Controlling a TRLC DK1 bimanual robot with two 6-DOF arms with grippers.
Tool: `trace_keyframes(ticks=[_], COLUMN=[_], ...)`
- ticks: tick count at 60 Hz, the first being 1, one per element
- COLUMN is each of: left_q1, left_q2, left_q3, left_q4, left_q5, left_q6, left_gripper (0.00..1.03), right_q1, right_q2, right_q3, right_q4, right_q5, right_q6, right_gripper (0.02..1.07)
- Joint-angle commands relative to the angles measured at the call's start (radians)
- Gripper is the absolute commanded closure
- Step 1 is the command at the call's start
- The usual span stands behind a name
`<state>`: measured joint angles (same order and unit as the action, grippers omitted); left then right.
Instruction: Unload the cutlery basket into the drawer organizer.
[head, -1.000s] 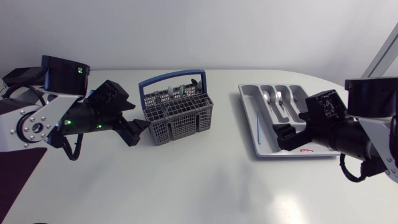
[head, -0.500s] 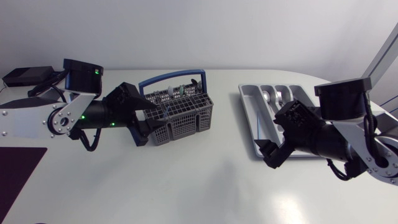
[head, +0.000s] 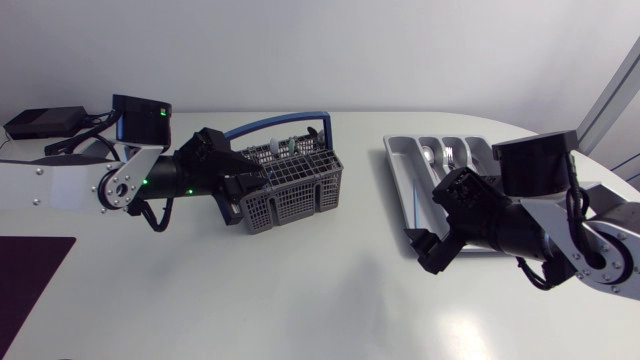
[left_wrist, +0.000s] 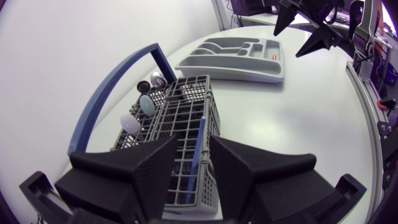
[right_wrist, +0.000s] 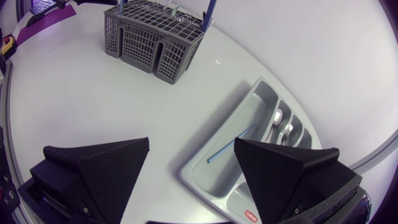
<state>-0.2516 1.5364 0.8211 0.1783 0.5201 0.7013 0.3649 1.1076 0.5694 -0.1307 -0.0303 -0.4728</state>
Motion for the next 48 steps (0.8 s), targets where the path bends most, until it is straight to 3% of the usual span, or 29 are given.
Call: trace_keyframes(ticks=[1,30,48], left_q1=[0.002,-0.003,-0.011], left_q2=[0.031,0.037,0.06], left_q3=[0.03,0.021,0.03], left_q4=[0.01,0.03,0.033], left_q5=[0.015,0.024,0.027], left_q6=[0.018,0.018,0.021], left_gripper=[0.68,0.69,0.87], right_q1=[0.006,0.006,0.008], right_q2=[0.015,0.011,0.009], right_q3=[-0.026,-0.034,-0.037], right_q4=[0.013,0.014,0.014], right_q5=[-0.005,-0.005,-0.005], right_q6=[-0.015,-0.013,-0.012], right_gripper=[0.09,0.09,0.09])
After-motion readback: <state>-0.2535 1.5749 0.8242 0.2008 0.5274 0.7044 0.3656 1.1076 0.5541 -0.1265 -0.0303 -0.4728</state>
